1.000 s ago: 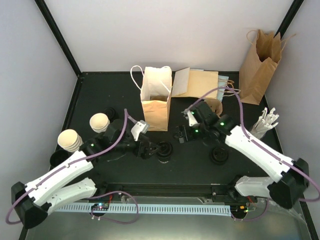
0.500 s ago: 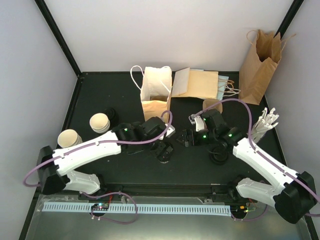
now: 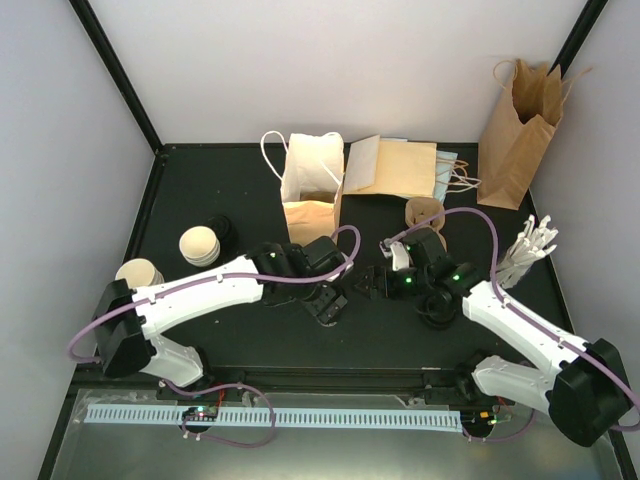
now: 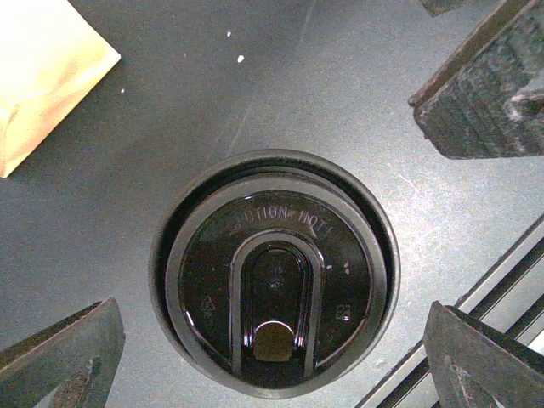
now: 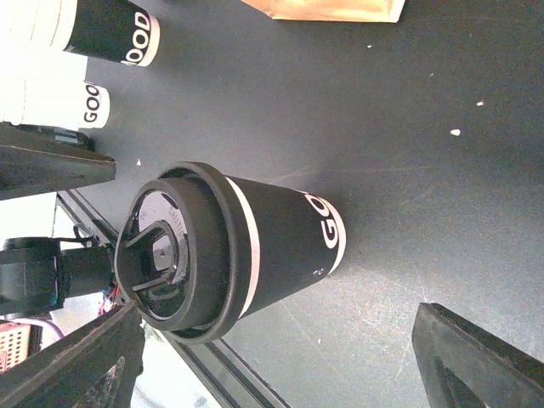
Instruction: Pack the takeout coffee
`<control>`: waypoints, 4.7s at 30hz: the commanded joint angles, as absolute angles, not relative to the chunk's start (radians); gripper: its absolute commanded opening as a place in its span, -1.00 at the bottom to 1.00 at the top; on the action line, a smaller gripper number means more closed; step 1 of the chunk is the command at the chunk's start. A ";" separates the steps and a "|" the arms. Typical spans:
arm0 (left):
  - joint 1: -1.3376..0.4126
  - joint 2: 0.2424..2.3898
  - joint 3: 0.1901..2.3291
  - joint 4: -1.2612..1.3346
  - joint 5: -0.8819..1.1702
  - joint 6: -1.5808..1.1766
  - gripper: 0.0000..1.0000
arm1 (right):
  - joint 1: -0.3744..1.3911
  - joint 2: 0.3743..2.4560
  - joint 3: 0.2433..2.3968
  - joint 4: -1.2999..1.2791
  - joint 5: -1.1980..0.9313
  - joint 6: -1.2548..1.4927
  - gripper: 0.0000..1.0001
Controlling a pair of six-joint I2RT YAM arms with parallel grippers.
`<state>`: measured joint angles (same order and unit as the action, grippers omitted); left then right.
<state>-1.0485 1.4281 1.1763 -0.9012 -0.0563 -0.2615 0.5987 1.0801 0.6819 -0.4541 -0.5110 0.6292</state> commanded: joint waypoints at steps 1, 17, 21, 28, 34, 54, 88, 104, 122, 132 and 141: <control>-1.052 1.464 1.223 -0.921 -0.041 -0.256 0.97 | 0.591 1.088 0.678 -0.414 -0.523 0.636 0.77; -1.049 1.526 1.259 -0.945 -0.047 -0.256 0.61 | 0.591 1.124 0.676 -0.401 -0.542 0.636 0.75; -1.049 1.526 1.261 -0.945 -0.050 -0.253 0.55 | 0.591 1.154 0.670 -0.372 -0.595 0.644 0.67; -1.049 1.530 1.253 -0.950 -0.057 -0.258 0.62 | 0.591 1.177 0.640 -0.325 -0.650 0.658 0.53; -1.048 1.531 1.249 -0.953 -0.064 -0.260 0.59 | 0.591 1.193 0.629 -0.312 -0.674 0.653 0.52; -1.049 1.497 1.174 -0.917 -0.051 -0.278 0.42 | 0.609 1.229 0.585 -0.244 -0.733 0.659 0.28; -1.047 1.466 1.065 -0.848 -0.012 -0.287 0.27 | 0.615 1.347 0.665 -0.295 -0.597 0.601 0.05; -1.049 1.468 1.063 -0.842 0.018 -0.269 0.24 | 0.597 1.468 0.752 -0.276 -0.651 0.560 0.05; -1.066 1.485 1.061 -0.828 0.035 -0.267 0.21 | 0.602 1.578 0.817 -0.216 -0.700 0.566 0.06; -1.068 1.486 1.057 -0.825 0.031 -0.275 0.20 | 0.631 1.594 0.800 -0.235 -0.632 0.550 0.05; -1.059 1.472 1.076 -0.858 -0.030 -0.390 0.13 | 0.631 1.358 0.744 -0.309 -0.516 0.543 0.20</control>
